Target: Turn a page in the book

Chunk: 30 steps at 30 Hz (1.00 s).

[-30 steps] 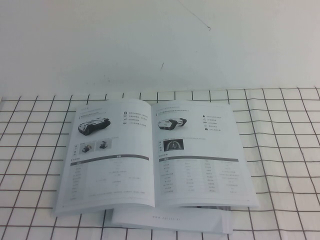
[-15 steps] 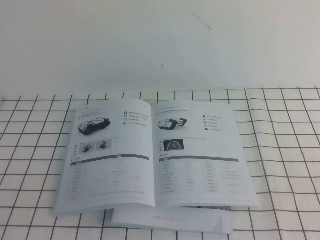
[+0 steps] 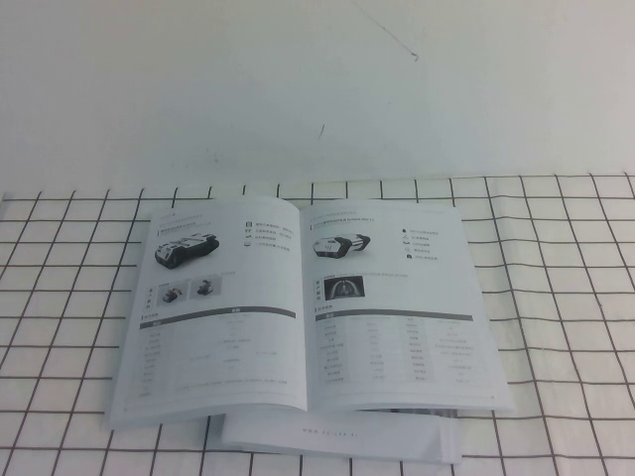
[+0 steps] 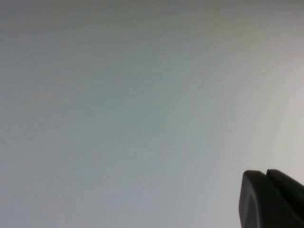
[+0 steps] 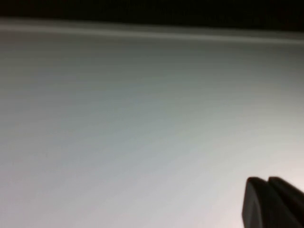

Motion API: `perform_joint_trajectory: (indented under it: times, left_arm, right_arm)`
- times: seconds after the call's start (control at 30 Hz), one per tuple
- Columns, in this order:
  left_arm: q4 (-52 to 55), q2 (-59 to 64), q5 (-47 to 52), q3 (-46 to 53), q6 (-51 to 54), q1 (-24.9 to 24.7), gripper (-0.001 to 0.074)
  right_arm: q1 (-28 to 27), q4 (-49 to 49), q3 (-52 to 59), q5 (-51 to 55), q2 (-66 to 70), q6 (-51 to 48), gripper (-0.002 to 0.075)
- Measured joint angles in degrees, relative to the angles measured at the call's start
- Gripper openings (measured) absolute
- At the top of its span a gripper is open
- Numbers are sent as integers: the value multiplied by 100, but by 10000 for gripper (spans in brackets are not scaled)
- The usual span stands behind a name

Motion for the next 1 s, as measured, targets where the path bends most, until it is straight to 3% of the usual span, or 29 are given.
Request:
perform_joint_trajectory:
  times: [0.23,0.43,0.6,1.0]
  left_arm:
    - [0,1319,2301,-994,272,0,-2]
    - [-157,2327,4102,-1136,-289,0,-2]
    - [-298,3014,5351,-1136,-566,0,-2]
    - [-1318,4541,5537,-1136,-609,0,-2]
  right_arm:
    - [0,-25,-913,1847,1530,-1203,-1]
    - [0,-51,-922,3376,2431,-2129,-1]
    - [0,137,-922,4729,2747,-2308,-1]
    - [0,1276,226,5410,3980,-2049,-1]
